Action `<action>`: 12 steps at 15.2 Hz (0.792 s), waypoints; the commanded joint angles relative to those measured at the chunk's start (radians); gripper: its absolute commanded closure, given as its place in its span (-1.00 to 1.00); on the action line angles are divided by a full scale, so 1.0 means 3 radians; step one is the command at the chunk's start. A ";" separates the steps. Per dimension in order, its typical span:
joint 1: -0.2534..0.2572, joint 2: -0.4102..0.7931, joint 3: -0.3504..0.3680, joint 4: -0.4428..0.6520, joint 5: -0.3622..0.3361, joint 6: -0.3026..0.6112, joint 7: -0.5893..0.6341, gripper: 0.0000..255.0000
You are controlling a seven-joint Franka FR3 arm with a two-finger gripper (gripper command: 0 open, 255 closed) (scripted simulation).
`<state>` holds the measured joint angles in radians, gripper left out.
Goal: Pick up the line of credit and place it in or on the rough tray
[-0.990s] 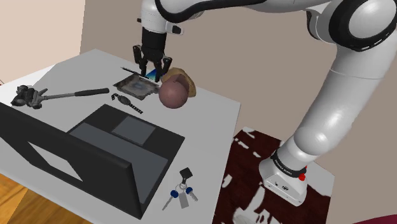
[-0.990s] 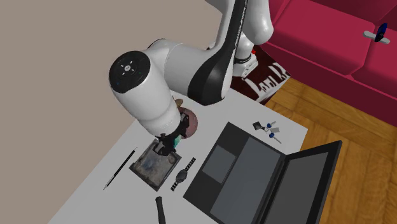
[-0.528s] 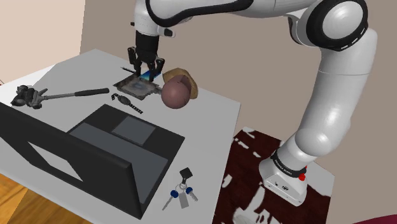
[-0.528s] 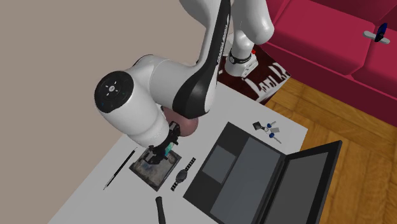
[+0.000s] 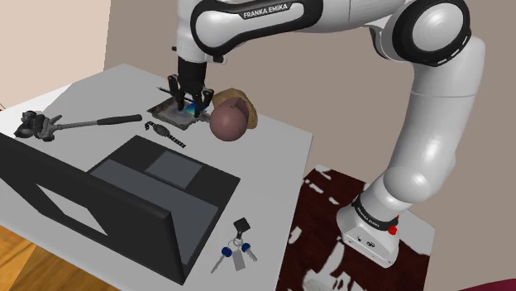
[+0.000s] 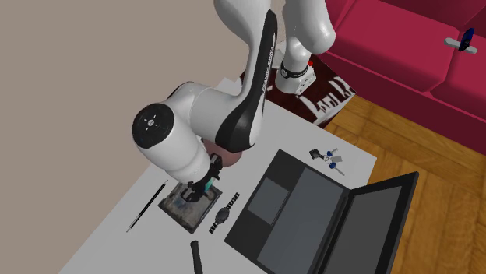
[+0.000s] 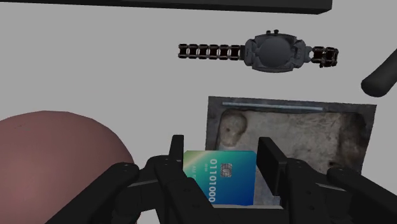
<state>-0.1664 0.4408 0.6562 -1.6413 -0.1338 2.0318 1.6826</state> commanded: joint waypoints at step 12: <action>0.0015 0.0066 -0.0025 -0.0089 -0.0042 0.0146 0.0014 -1.00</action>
<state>-0.1618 0.4606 0.6487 -1.6679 -0.1463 2.0757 1.6867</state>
